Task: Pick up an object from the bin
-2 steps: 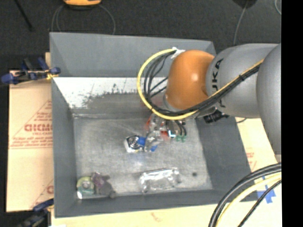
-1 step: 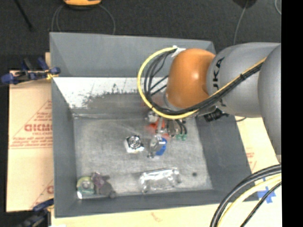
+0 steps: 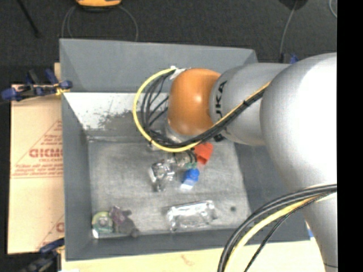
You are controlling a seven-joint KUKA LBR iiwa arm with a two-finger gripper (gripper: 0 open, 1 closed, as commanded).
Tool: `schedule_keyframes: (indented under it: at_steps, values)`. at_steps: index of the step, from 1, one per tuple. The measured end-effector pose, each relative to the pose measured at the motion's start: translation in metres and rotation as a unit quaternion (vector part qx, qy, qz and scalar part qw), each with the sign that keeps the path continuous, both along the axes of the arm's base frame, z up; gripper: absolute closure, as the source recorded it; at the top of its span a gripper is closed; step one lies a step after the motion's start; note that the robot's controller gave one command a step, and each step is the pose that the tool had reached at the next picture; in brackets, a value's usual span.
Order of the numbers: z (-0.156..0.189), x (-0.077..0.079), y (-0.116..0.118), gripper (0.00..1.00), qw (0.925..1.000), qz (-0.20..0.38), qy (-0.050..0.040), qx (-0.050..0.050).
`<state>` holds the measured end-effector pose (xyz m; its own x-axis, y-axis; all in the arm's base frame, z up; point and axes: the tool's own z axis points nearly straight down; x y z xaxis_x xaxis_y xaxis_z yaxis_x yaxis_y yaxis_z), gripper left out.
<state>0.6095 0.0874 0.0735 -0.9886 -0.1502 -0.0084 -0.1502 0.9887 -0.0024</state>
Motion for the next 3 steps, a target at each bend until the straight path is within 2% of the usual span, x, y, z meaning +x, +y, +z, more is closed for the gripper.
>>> schedule_keyframes:
  at_steps: [1, 2, 3]
  values:
    - [0.004, 0.003, 0.001, 1.0, 1.0, -0.001, -0.0058, 0.002]
    - [0.012, -0.027, 0.015, 1.0, 0.9921, 0.125, 0.004, 0.0]
    - [0.163, -0.017, 0.004, 1.0, 0.989, 0.148, -0.0026, -0.001]
